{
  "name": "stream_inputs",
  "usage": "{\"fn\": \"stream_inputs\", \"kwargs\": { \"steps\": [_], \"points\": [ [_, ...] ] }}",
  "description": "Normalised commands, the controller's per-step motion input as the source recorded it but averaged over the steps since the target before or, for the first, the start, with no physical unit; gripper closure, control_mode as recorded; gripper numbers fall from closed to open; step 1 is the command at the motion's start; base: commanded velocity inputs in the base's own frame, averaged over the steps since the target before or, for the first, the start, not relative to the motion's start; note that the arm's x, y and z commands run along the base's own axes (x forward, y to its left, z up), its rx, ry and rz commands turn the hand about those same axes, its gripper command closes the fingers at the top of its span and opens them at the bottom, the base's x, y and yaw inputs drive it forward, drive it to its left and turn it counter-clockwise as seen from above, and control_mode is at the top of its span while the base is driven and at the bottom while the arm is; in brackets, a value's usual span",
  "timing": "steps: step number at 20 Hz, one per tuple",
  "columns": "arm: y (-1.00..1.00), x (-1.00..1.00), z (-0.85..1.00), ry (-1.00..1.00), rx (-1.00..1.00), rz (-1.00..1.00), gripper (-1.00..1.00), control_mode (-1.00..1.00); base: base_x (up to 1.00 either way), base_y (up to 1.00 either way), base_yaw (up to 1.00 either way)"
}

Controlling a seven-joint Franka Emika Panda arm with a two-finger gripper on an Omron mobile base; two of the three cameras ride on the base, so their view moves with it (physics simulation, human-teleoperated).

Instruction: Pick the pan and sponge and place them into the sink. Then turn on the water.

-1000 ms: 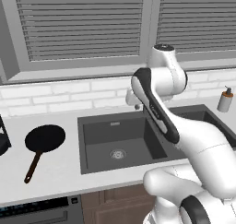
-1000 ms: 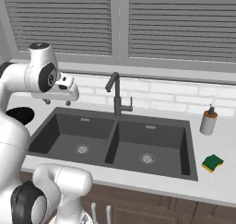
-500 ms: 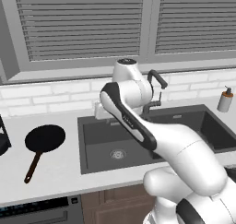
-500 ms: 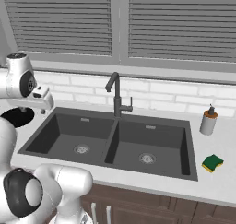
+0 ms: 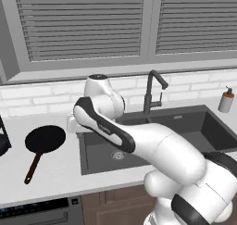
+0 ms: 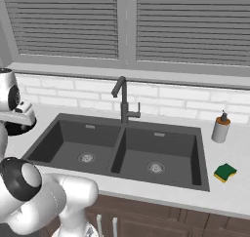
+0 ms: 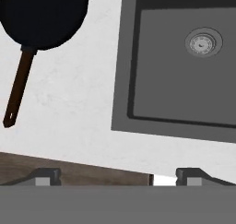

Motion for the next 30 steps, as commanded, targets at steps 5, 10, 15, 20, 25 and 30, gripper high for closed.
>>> {"fn": "stream_inputs", "kwargs": {
  "steps": [5,10,15,20,25,30],
  "points": [
    [0.77,0.00,-0.34,0.00,-0.01,0.00,-1.00,-1.00,0.00,0.00,0.00],
    [0.75,0.11,-0.31,0.01,0.00,0.00,-1.00,-1.00,0.00,0.00,0.00],
    [0.67,0.08,-0.19,0.00,0.00,0.00,-1.00,-1.00,0.00,0.00,0.00],
    [0.34,0.00,-0.01,0.00,0.00,0.00,-1.00,-1.00,0.00,0.00,0.00],
    [0.16,0.07,-0.13,0.00,0.00,0.00,-1.00,-1.00,0.00,0.00,0.00],
    [0.28,0.13,-0.35,0.00,0.00,0.00,-1.00,-1.00,0.00,0.00,0.00]
  ]
}}
